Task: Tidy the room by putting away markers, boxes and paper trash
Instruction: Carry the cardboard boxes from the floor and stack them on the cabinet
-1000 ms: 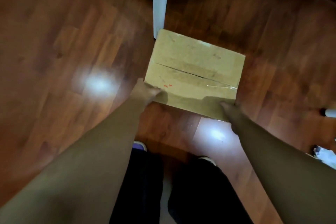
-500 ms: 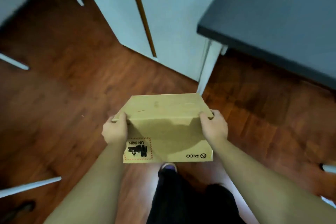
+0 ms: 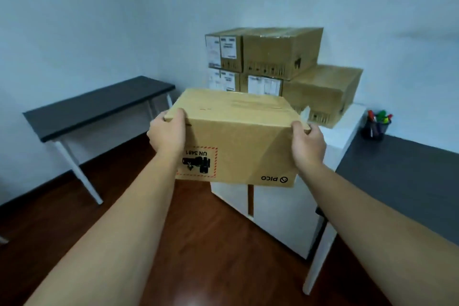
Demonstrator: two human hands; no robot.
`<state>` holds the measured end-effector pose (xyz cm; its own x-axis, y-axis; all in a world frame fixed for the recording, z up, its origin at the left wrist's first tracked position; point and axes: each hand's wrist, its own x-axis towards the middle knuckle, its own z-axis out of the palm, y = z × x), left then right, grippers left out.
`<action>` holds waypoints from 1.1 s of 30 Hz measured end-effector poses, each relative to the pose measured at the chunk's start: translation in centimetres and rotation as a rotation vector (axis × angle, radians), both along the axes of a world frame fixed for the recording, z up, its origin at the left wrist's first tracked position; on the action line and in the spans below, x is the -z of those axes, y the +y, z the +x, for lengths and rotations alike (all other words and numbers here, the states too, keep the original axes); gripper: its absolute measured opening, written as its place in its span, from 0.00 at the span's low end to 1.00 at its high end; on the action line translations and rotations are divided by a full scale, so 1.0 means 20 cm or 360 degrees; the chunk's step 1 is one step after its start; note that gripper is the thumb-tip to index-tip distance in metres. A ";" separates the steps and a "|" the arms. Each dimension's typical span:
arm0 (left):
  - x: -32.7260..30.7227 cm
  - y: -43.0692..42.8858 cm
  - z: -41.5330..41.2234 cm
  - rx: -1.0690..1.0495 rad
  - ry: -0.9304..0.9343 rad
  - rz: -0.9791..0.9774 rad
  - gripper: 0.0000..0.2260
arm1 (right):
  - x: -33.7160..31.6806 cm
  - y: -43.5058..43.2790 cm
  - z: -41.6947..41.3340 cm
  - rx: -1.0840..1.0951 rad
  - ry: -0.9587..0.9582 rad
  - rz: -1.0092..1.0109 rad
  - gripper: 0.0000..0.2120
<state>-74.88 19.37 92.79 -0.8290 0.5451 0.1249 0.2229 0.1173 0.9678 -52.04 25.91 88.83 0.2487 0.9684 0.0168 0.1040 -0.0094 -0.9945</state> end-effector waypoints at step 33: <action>-0.10 1.85 1.17 0.1073 0.1326 0.0033 0.32 | -0.42 1.84 0.81 -0.0129 -0.0046 0.0250 0.46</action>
